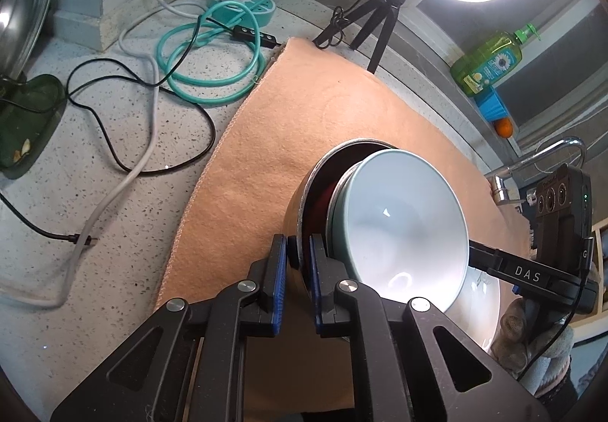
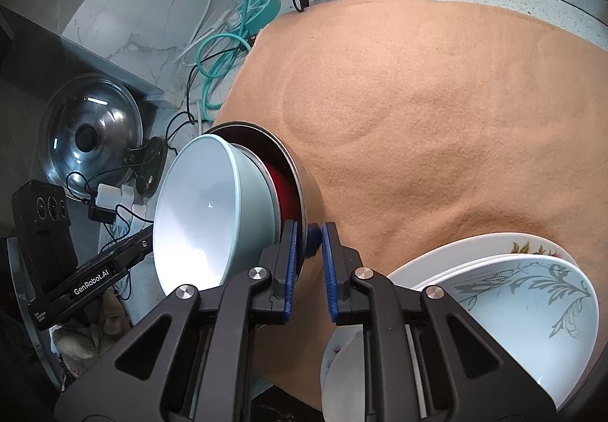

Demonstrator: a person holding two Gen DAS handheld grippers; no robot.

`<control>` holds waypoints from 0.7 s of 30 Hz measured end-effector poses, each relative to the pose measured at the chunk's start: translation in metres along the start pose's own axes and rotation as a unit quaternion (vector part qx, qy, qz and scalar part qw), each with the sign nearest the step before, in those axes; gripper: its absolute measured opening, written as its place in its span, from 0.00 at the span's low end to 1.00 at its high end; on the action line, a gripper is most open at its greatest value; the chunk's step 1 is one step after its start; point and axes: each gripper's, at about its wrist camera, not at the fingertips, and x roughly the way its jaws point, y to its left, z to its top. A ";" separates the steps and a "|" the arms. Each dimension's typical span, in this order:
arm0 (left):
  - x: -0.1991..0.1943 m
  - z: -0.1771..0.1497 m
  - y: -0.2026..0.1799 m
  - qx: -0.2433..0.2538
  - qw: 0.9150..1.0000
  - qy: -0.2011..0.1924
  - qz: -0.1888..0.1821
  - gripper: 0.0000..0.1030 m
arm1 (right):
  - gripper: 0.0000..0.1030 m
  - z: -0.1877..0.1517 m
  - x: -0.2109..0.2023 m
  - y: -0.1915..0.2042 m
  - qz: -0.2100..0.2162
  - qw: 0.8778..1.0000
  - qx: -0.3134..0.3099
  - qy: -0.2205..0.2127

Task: Organize plates and bowls
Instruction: 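Grasp the rim of the nested bowl and pot with the left tool, then carry the nested bowls with the left tool and lower them onto the plate stack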

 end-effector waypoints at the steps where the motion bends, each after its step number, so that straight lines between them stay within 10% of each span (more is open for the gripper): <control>1: 0.000 0.000 -0.001 0.001 1.000 0.000 0.000 0.08 | 0.14 0.000 0.000 0.000 0.000 1.000 -0.001 0.000; 21: -0.027 0.000 -0.030 0.031 0.999 -0.031 -0.013 0.08 | 0.14 -0.007 -0.048 -0.003 0.011 0.999 0.001 -0.039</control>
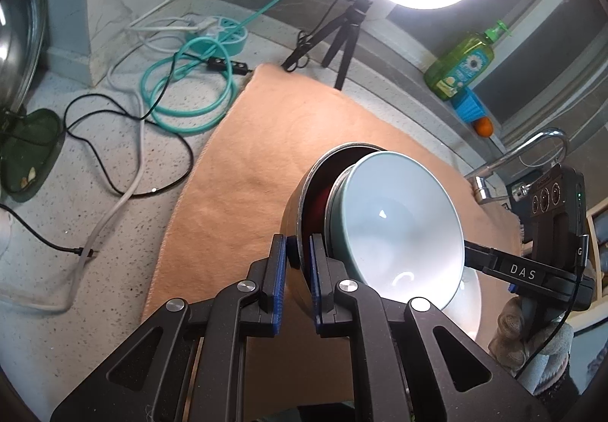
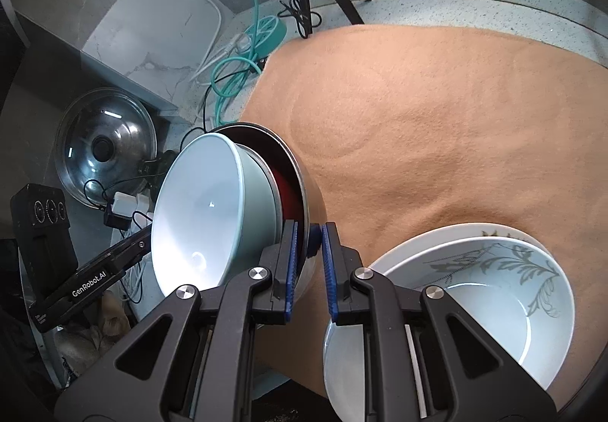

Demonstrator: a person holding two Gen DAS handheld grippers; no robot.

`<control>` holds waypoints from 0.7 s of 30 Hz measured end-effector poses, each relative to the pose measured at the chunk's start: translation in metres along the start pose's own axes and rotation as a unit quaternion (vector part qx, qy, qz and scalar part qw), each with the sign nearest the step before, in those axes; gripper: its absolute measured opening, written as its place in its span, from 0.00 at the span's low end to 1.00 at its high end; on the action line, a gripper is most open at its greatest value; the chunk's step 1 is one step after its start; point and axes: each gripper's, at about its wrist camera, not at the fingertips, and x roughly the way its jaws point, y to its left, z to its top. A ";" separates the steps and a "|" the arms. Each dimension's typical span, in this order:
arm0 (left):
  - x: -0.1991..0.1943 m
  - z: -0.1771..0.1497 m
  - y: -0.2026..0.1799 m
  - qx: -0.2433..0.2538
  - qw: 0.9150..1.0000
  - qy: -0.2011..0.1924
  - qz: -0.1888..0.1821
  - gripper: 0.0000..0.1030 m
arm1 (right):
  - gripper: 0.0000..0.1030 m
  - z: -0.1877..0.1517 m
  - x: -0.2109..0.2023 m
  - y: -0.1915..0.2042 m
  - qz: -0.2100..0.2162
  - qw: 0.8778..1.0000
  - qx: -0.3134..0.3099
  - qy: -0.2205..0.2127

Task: Organize plates and bowls
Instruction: 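Carry the nested bowls with the left tool and lower them onto the plate stack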

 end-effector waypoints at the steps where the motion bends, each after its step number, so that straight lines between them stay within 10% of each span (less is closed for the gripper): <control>1: -0.001 0.000 -0.002 0.002 1.000 -0.001 -0.002 0.08 | 0.14 -0.001 -0.005 -0.001 -0.001 1.000 0.001 -0.005; 21: 0.010 -0.002 -0.086 0.084 0.993 0.029 -0.078 0.08 | 0.14 -0.045 -0.098 -0.059 -0.038 0.995 0.065 -0.069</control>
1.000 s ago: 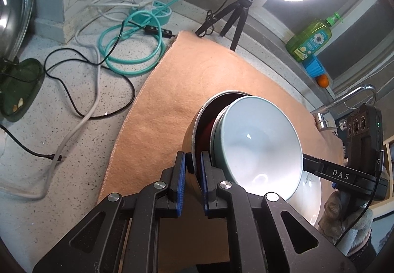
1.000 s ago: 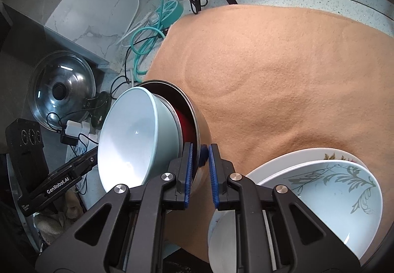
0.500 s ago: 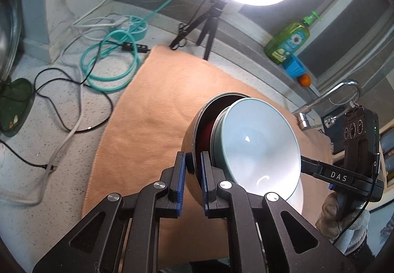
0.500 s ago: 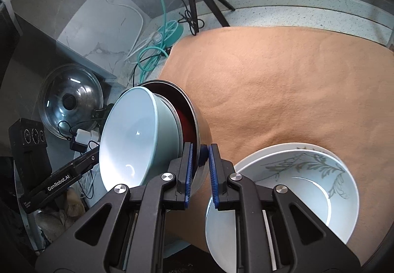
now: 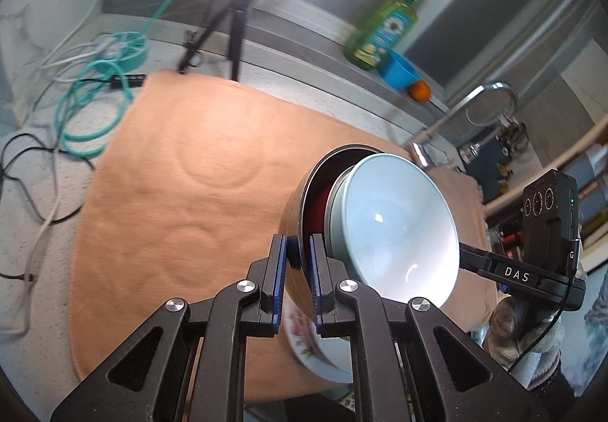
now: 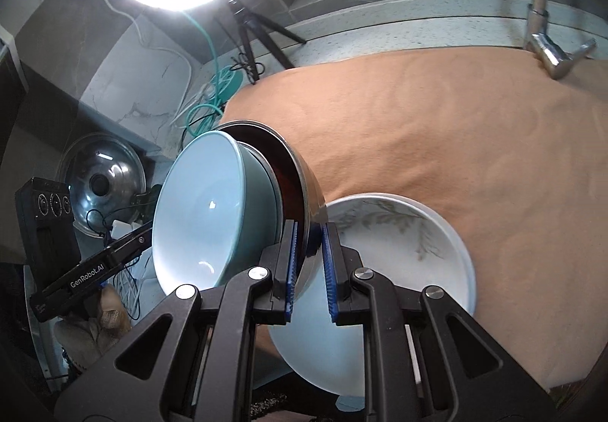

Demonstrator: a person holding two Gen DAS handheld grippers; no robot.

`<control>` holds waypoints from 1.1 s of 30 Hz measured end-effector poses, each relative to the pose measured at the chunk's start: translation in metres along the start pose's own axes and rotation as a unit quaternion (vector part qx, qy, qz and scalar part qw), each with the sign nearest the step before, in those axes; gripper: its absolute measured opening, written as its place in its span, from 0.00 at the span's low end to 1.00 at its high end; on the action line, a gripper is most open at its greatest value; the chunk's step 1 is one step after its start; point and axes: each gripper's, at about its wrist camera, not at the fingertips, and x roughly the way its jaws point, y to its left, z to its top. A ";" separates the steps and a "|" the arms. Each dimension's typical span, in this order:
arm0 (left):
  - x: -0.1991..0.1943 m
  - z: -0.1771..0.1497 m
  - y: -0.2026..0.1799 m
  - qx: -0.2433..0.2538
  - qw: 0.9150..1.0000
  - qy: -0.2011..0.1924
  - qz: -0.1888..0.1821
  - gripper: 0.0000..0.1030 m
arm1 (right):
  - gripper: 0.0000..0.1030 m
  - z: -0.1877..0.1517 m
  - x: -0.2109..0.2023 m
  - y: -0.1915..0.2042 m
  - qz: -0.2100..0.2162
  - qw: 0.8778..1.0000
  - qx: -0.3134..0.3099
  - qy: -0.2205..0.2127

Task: Organize plates and bowls
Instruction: 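Carry the nested bowls with the left tool and lower them onto the plate stack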

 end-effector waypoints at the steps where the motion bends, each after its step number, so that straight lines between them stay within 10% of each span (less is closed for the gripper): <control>1: 0.003 -0.001 -0.005 0.005 1.000 0.005 -0.004 0.08 | 0.14 -0.002 -0.003 -0.004 -0.002 1.000 0.004 -0.002; 33: 0.049 -0.028 -0.048 0.056 0.994 0.086 -0.021 0.08 | 0.14 -0.043 -0.021 -0.065 -0.041 0.997 0.065 0.000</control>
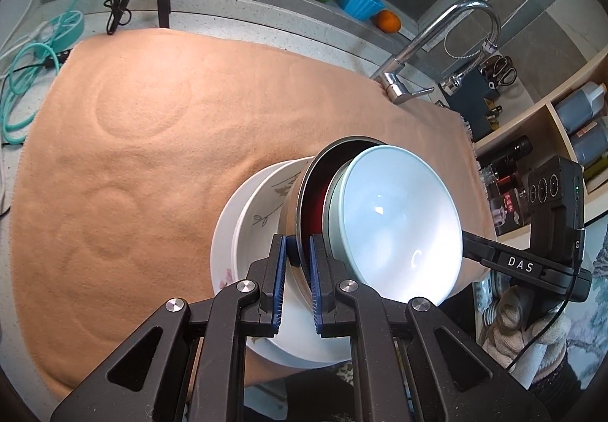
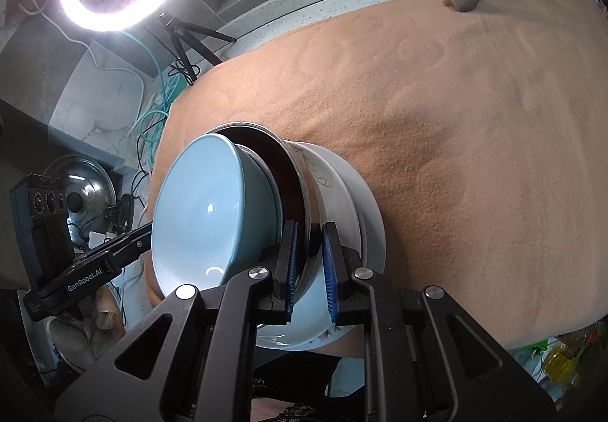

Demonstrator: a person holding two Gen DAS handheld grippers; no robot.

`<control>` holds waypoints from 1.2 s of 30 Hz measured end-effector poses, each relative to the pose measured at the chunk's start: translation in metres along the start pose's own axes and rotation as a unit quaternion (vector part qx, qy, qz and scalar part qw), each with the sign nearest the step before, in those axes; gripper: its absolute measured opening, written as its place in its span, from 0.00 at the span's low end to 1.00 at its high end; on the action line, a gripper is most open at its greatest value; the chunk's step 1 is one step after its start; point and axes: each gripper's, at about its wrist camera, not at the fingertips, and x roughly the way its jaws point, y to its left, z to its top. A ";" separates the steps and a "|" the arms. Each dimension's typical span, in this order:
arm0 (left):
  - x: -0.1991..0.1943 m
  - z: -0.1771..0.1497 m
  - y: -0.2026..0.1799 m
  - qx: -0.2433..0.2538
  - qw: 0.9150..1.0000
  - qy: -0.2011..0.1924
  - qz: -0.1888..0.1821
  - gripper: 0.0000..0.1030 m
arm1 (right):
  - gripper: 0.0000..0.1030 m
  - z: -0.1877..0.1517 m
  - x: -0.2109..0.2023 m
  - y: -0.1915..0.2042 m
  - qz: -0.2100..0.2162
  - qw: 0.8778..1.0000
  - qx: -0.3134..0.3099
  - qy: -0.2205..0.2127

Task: Organize plates and bowls
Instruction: 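Carry the nested bowls with the left tool and lower them onto the plate stack, then open the left tool and withdraw it from the nested bowls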

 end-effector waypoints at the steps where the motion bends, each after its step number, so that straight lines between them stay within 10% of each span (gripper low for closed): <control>1: 0.000 0.000 0.000 0.000 1.000 0.001 0.000 0.08 | 0.14 0.000 0.000 0.000 0.000 1.000 -0.001 0.000; 25: -0.009 -0.004 -0.003 0.033 0.999 -0.023 0.029 0.12 | 0.15 -0.004 -0.009 0.007 -0.012 1.000 -0.025 -0.013; 36: -0.015 -0.007 -0.005 0.038 0.998 -0.036 0.040 0.12 | 0.44 -0.010 -0.026 0.002 -0.036 0.998 -0.029 -0.042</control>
